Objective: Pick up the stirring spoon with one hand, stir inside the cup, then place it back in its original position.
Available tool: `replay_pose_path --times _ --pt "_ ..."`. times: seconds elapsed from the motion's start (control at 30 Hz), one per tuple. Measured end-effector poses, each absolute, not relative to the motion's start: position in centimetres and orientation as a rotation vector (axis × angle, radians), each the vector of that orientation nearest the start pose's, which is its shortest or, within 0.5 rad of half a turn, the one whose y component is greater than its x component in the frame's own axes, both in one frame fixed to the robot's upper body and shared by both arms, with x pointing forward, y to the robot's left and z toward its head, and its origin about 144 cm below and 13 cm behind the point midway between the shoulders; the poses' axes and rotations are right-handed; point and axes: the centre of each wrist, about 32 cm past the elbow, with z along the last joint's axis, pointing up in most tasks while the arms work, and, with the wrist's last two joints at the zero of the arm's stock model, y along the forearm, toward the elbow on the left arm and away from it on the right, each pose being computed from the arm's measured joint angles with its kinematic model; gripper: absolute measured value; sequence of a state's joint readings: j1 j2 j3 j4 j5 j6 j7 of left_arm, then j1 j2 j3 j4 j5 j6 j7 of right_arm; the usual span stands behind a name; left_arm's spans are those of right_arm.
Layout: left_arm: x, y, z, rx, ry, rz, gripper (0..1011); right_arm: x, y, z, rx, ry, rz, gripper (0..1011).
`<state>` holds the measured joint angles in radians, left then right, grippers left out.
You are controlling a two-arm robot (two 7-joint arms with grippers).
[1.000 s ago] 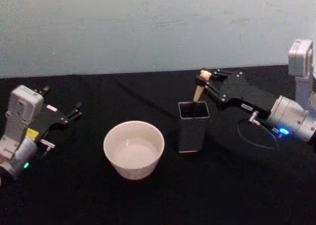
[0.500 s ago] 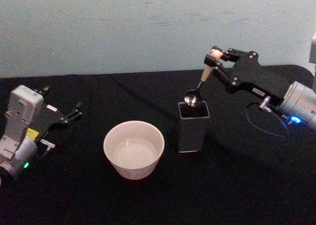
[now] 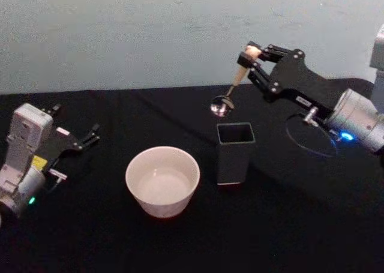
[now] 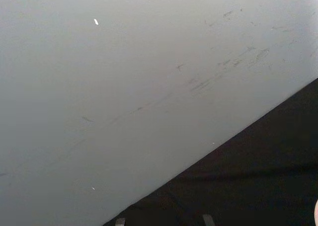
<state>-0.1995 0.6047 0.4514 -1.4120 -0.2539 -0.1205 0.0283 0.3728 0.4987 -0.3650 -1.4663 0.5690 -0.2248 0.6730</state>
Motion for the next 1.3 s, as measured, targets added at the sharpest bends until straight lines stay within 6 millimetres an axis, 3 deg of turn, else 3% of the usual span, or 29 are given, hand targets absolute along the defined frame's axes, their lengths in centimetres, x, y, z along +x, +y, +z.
replay_pose_path --times 0.63,1.3 --pt "48.9 31.0 114.0 0.304 -0.285 1.248 1001 55.5 -22.3 121.2 0.112 -0.254 -0.416 216" --pt "48.9 31.0 114.0 0.305 -0.285 1.248 1001 56.2 -19.8 117.1 0.019 -0.267 -0.350 216"
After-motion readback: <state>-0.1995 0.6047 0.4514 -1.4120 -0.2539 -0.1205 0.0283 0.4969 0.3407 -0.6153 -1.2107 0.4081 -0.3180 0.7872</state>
